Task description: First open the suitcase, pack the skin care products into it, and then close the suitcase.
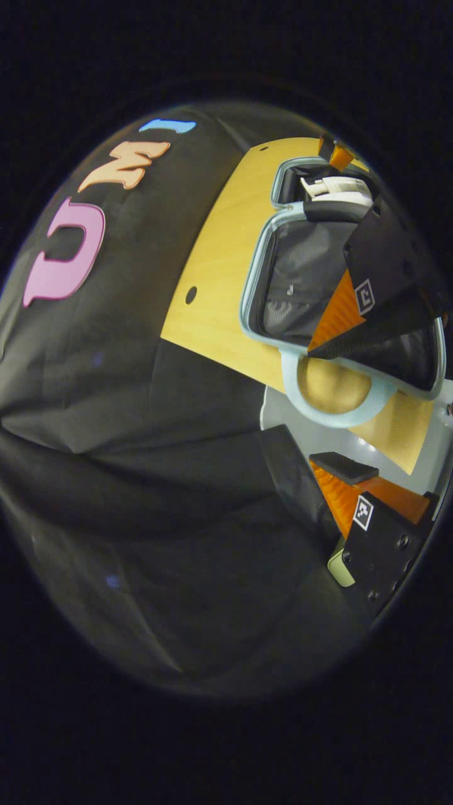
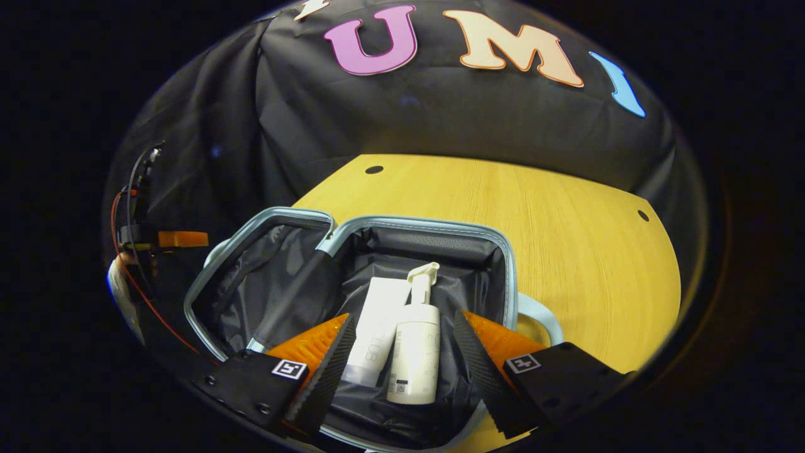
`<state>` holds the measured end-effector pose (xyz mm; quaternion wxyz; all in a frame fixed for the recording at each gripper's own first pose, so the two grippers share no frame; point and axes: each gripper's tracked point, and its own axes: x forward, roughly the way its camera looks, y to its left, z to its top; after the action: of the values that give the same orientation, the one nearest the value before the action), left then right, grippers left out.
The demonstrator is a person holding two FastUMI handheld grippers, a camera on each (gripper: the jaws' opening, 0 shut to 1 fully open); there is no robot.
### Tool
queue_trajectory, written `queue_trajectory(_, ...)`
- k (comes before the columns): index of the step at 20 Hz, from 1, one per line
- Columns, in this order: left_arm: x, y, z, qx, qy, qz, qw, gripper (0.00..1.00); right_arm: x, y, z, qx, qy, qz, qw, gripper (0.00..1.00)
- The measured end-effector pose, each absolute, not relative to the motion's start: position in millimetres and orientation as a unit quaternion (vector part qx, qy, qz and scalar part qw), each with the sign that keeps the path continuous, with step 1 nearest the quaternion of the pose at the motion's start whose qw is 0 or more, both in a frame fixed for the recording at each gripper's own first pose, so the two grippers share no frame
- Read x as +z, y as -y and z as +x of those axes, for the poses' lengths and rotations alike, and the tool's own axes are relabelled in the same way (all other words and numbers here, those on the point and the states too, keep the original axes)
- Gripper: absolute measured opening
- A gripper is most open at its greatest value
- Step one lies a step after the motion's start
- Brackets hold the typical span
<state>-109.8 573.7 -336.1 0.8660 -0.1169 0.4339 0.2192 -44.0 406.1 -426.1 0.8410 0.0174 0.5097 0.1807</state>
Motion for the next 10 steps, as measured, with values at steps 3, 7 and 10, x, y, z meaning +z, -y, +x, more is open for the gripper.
queue_trajectory(3, -365.3, -586.7, -116.4, 0.223, -0.465, -0.138, 0.845, 0.88, -407.6, -395.0, -39.6, 0.169, -0.498, 0.02, 0.85, 0.99)
queue_trajectory(7, -400.9, -592.3, -120.0, 0.214, -0.503, -0.137, 0.826, 0.86, -387.6, -377.5, -28.1, 0.148, -0.483, 0.023, 0.863, 0.99)
queue_trajectory(10, -407.2, -588.1, -117.4, 0.205, -0.51, -0.152, 0.822, 0.54, -378.1, -368.5, -24.4, 0.14, -0.472, 0.025, 0.87, 0.98)
